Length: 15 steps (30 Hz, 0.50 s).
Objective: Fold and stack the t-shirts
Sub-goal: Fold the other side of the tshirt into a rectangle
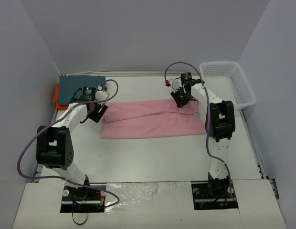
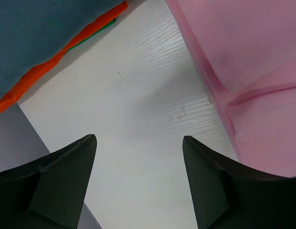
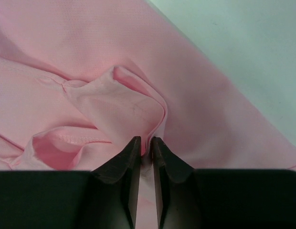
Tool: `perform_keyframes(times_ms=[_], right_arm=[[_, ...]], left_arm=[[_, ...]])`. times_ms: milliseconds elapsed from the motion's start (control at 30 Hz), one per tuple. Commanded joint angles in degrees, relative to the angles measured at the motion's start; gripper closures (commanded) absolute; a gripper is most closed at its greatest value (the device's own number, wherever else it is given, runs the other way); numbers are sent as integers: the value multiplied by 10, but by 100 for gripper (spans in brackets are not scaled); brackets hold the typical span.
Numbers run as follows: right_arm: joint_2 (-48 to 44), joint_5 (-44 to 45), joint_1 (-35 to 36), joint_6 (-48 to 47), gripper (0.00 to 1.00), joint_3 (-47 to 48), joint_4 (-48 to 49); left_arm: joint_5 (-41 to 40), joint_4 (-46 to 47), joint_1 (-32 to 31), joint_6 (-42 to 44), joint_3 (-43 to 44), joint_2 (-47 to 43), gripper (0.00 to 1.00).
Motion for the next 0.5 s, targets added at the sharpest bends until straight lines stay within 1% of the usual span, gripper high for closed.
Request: perform_keyframes(times_ms=[0, 200, 467], right_arm=[[-16, 11, 0, -2, 92, -10, -18], [-35, 10, 1, 3, 96, -15, -20], [-86, -3, 1, -2, 98, -40, -39]], left_arm=[[4, 6, 3, -8, -3, -8, 28], [7, 2, 4, -10, -3, -12, 28], [13, -7, 3, -13, -4, -29, 28]])
